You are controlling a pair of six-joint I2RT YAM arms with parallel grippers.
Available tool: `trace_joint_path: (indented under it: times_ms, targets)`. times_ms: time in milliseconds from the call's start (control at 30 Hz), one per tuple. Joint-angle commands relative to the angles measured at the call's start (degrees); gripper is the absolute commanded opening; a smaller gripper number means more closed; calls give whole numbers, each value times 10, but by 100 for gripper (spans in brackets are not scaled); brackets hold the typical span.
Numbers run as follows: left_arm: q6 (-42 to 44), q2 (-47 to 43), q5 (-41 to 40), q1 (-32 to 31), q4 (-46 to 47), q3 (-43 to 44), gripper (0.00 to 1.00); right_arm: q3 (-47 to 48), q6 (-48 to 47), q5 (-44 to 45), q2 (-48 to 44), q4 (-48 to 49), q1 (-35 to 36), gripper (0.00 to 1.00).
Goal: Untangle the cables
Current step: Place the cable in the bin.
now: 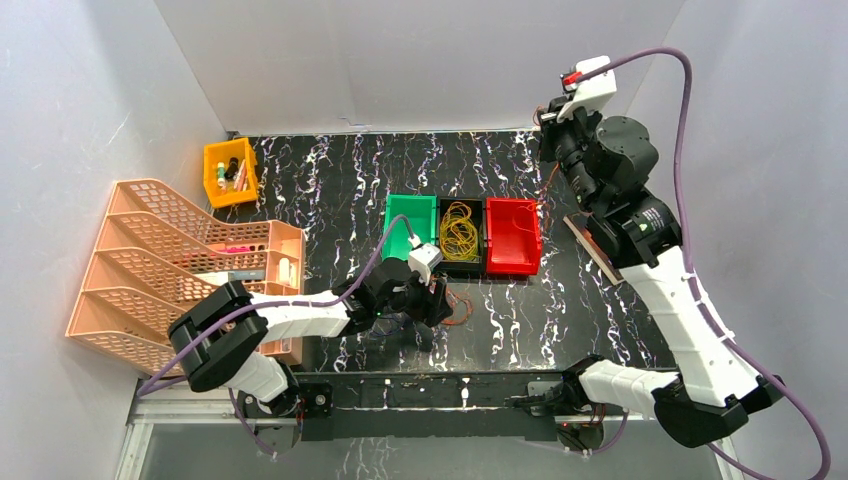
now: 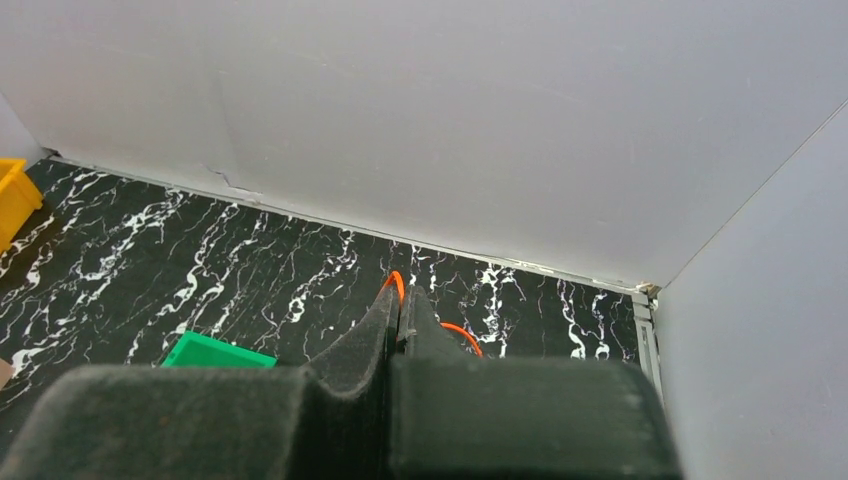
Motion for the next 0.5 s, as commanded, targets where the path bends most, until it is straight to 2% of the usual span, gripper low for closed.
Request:
trace_joint_path:
  times_ms: [0,467]
  targets:
    - [9,-31,-7,-3,-6,6,63,-6,-2,21,-3,59,0,0]
    - [12,-25,-15,-3,-9,6,63,-90,11,33,4,91,-6,0]
